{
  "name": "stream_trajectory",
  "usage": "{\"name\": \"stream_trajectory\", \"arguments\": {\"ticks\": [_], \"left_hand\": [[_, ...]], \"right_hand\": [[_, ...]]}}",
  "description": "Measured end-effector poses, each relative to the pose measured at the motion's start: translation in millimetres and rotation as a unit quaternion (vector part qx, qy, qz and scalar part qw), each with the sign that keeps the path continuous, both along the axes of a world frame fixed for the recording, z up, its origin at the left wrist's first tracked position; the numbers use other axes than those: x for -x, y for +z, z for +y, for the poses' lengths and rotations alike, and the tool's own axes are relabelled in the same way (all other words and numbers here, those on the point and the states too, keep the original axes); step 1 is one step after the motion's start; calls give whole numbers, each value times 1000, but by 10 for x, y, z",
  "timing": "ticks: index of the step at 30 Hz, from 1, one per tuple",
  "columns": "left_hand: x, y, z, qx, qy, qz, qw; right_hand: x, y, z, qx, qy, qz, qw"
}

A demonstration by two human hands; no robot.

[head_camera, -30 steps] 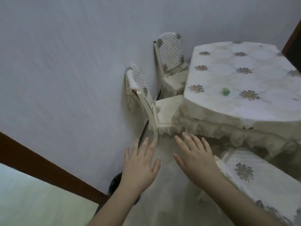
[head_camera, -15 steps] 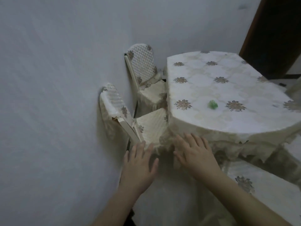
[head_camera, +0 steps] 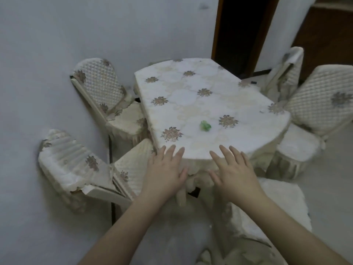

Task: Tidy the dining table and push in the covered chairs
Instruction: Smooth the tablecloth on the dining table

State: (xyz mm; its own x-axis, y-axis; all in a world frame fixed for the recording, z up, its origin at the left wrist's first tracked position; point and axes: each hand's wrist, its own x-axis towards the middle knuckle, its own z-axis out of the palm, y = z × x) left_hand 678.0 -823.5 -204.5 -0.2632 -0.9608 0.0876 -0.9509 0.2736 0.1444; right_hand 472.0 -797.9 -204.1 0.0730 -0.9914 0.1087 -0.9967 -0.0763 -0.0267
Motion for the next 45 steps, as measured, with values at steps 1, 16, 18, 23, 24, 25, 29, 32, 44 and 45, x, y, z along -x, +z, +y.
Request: {"name": "stream_trajectory", "arguments": {"ticks": [1,16,18,23,24,25,29,32,44,45], "left_hand": [[77,-17,-133,1,-9,-8,1000],[904,-98,-1733,-27,-100,-55,993],[997,-156,-1904,-29,-116,-57,991],[1167,-403,-2477,-48,-161,-51,984],[1195,-485,-2601,-49,-168,-52,983],[1226,-572,-2740,-55,-177,-53,981],[1327,-877,-3342,-79,-209,-55,973],[1365,-1087,-3713,-100,-229,-70,966],[1518,-1857,-4348,-178,-301,-117,929],[1508,-1909,-4356,-184,-300,-116,929]], "right_hand": [[66,-15,-88,3,-15,-8,1000],[898,-213,-1337,8,-121,-35,992],[965,-225,-1431,3,-139,-38,990],[1036,-324,-1736,-7,-176,-40,983],[1036,-349,-1810,-10,-183,-39,982],[1026,-375,-1889,-11,-188,-36,981],[902,-457,-2246,-36,-212,-32,976],[805,-562,-2552,-47,-211,-31,976],[957,-823,-2981,-82,-274,-27,958],[1002,-834,-2990,-88,-280,-31,955]]}}
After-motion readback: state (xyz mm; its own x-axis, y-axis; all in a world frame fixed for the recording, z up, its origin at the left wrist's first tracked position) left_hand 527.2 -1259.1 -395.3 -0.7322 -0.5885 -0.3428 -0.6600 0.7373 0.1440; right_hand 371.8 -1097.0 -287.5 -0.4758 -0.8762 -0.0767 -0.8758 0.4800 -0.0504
